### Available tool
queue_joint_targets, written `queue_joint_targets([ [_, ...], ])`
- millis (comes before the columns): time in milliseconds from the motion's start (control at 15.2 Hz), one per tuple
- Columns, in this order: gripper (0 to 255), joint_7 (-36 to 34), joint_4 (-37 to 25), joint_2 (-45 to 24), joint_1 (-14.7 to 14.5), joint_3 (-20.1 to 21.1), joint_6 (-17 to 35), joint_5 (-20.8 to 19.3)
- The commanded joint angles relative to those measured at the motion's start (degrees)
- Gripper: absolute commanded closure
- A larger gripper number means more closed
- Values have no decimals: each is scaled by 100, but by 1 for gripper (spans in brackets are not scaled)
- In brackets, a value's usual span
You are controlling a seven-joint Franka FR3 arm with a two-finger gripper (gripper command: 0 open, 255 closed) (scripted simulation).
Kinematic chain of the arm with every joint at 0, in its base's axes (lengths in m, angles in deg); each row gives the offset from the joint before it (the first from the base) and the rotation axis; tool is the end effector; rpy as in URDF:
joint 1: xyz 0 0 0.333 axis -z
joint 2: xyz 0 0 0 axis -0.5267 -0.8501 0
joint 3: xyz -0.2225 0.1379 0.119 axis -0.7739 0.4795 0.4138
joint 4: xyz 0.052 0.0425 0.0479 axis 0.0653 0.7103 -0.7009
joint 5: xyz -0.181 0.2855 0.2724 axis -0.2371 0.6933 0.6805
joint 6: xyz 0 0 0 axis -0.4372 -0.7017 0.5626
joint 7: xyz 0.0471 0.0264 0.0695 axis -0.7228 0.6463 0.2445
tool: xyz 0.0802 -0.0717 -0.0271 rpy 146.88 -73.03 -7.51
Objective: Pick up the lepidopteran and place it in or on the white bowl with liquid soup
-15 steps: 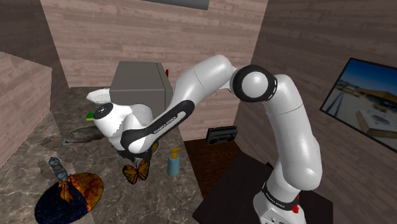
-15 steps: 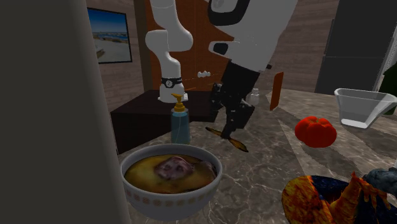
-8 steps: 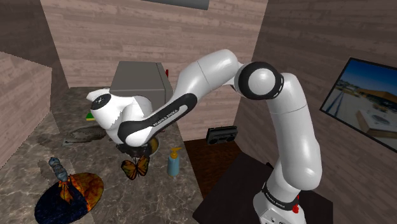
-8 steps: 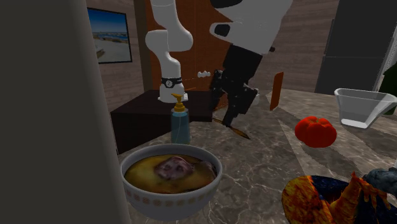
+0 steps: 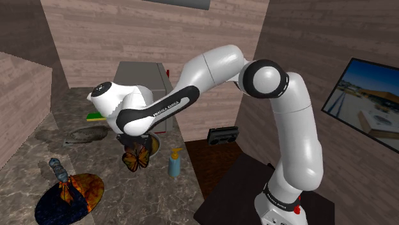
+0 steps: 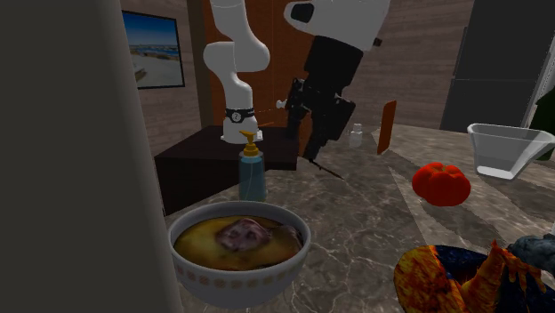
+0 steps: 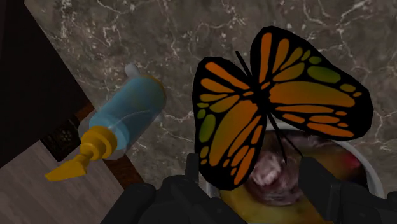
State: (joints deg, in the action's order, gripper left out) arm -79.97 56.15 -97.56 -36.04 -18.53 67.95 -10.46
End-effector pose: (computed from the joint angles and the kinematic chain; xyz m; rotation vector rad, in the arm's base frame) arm 0.5900 0.3354 0.2689 2.4758 -1.3891 0.2272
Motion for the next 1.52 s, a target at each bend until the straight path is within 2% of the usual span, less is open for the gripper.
queue_joint_targets([
  [0,255,201,-171,-74,93,-66,-38,-31],
  [462,255,1016,-1203,-645,355,-365,-237,-205],
  [858,255,1791,-2591,-1409,429,-623,-586,-335],
  [1452,255,1597,-2353,-1674,441,-701,-134,-458],
])
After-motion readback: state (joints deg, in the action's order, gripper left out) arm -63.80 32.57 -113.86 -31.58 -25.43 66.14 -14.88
